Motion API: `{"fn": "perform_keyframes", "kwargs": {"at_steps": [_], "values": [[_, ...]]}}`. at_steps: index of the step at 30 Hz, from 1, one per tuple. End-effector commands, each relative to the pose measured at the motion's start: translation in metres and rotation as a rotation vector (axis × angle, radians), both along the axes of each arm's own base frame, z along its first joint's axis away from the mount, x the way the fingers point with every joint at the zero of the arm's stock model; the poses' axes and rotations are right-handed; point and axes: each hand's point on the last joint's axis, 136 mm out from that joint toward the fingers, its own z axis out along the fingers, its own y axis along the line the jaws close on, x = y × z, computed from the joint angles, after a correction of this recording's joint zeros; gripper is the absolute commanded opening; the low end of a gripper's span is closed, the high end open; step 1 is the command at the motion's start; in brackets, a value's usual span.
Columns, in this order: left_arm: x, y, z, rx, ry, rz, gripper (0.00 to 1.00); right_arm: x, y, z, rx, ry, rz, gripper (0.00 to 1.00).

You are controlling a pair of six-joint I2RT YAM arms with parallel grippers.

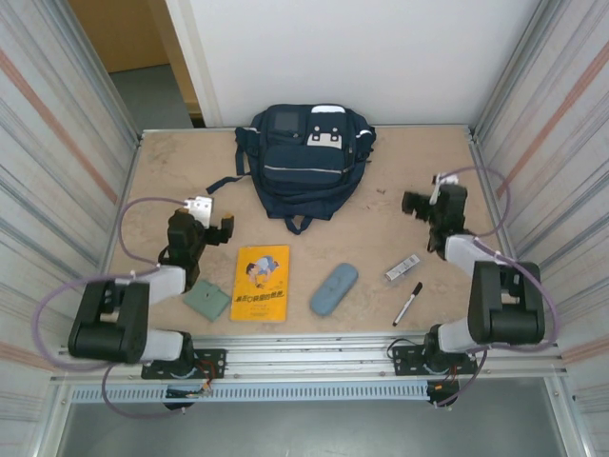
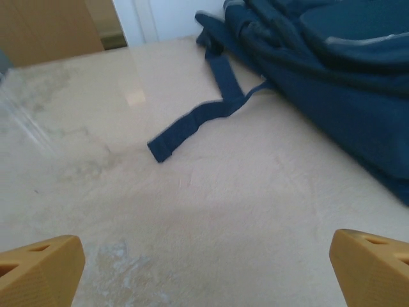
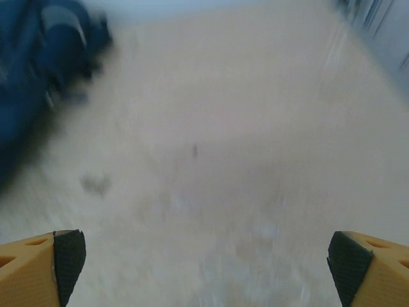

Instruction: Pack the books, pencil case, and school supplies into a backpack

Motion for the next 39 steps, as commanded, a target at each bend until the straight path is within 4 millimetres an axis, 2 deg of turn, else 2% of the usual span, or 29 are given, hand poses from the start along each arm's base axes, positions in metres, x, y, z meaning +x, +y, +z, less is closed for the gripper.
{"fn": "perform_keyframes", "kwargs": {"at_steps": [1,4,6,7,9,11,13,16,18,23,25,28,30,31,34,37,39], "values": [[-0.012,0.006,0.033,0.080,0.012,0.092,0.99,-0.024,-0.003,0.039,0.080,0.024,-0.098,0.99],[-0.031,-0.006,0.053,-0.037,0.105,0.107,0.99,-0.043,-0.016,0.062,0.246,0.031,-0.257,0.99],[-0.048,-0.014,0.057,-0.160,0.197,0.102,0.99,-0.064,-0.029,0.053,0.386,0.116,-0.432,0.99],[-0.058,-0.014,0.056,-0.217,0.236,0.127,0.99,-0.064,-0.022,0.049,0.458,0.150,-0.389,0.99],[-0.077,-0.005,0.044,-0.351,0.303,0.238,0.99,-0.054,0.010,0.042,0.572,0.204,-0.232,0.99],[-0.095,-0.010,0.024,-0.534,0.387,0.270,0.99,-0.045,0.053,0.035,0.562,0.270,-0.079,1.00],[-0.110,-0.034,0.013,-0.675,0.480,0.182,0.99,-0.037,0.102,0.030,0.466,0.326,0.095,0.99],[-0.129,-0.062,0.005,-0.610,0.566,0.085,0.99,-0.025,0.150,0.012,0.354,0.398,0.227,0.99],[-0.140,-0.075,0.002,-0.505,0.598,0.062,0.99,-0.012,0.158,-0.003,0.330,0.448,0.182,0.99],[-0.162,-0.115,-0.008,-0.378,0.668,-0.015,0.99,0.028,0.169,-0.036,0.442,0.540,0.018,1.00],[-0.166,-0.130,-0.012,-0.341,0.681,-0.047,0.99,0.044,0.176,-0.048,0.473,0.547,-0.005,0.95],[-0.174,-0.148,-0.019,-0.284,0.724,-0.073,0.99,0.069,0.190,-0.067,0.527,0.568,-0.009,0.80],[-0.174,-0.157,-0.022,-0.249,0.733,-0.075,0.99,0.080,0.207,-0.075,0.582,0.576,0.044,0.67],[-0.173,-0.159,-0.023,-0.244,0.738,-0.076,0.99,0.082,0.211,-0.077,0.596,0.577,0.051,0.65],[-0.169,-0.165,-0.020,-0.224,0.758,-0.069,0.99,0.085,0.223,-0.075,0.624,0.559,0.083,0.41],[-0.159,-0.170,-0.015,-0.231,0.727,-0.063,0.99,0.080,0.238,-0.061,0.680,0.554,0.163,0.11],[-0.148,-0.177,-0.008,-0.265,0.717,-0.090,0.99,0.066,0.249,-0.044,0.702,0.551,0.225,0.05]]}}
